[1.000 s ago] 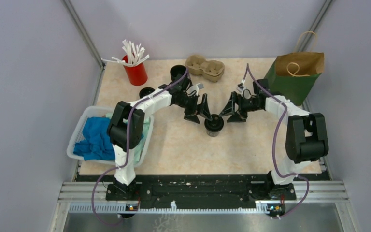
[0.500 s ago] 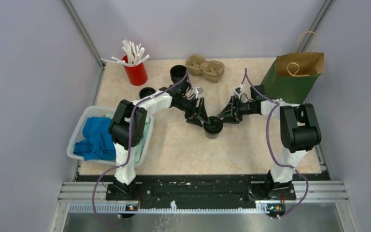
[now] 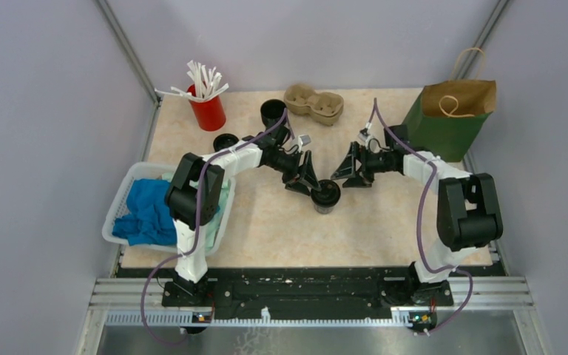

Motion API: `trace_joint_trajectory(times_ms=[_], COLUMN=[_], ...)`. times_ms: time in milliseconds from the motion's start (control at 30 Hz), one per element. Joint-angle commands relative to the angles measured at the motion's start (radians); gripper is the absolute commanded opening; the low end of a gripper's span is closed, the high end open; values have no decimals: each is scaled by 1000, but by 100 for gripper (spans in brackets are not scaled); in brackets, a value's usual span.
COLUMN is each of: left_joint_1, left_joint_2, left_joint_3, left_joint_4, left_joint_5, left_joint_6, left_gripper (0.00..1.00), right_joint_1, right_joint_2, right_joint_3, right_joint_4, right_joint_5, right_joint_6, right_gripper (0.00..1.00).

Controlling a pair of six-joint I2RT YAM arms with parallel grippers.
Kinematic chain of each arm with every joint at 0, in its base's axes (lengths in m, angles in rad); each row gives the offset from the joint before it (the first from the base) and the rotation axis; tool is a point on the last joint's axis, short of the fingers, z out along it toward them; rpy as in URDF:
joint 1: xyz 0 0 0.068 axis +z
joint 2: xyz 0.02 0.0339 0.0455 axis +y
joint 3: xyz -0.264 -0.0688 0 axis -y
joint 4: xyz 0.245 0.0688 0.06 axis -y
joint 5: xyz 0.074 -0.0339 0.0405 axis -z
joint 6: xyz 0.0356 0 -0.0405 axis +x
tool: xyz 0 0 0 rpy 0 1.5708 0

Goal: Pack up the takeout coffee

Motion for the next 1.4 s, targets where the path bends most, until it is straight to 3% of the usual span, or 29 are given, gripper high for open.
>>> trace_joint_trajectory(times_ms=[0, 100, 233, 400, 567, 700, 800, 900, 1000, 1233, 1367], left_joint_1=[-4, -3, -3, -4, 3, 3, 2, 2, 1, 1, 1], left_joint_2=[50, 47, 48, 58, 71, 55, 17, -20, -37, -127, -231], left_joint_3=[-54, -65, -106, -210, -261, -223, -158, -63, 36, 110, 99], left_joint_4=[-47, -44, -37, 18, 40, 17, -30, -69, -126, -177, -194], left_joint_5=[-260, -266, -292, -317, -334, -327, -304, -268, -256, -253, -257], left_joint_6=[72, 74, 82, 80, 74, 85, 89, 86, 89, 79, 63], left_gripper=[62, 62, 60, 59, 58, 59, 63, 73, 84, 97, 98], right_joint_1=[25, 25, 3, 1, 2, 9, 23, 24, 24, 31, 39], right_joint_2=[-19, 14, 147, 189, 198, 116, 25, -49, -100, -212, -320], right_joint_3=[-58, -101, -173, -303, -318, -248, -136, -38, 40, 68, 28], right_joint_4=[28, 103, 172, 244, 167, 134, 16, -72, -161, -358, -427], right_joint_5=[12, 43, 132, 229, 353, 283, 238, 203, 205, 319, 354], right_joint_6=[-18, 25, 121, 239, 222, 164, 103, 72, 27, -87, -100], right_gripper=[78, 71, 52, 45, 44, 48, 58, 72, 81, 83, 84])
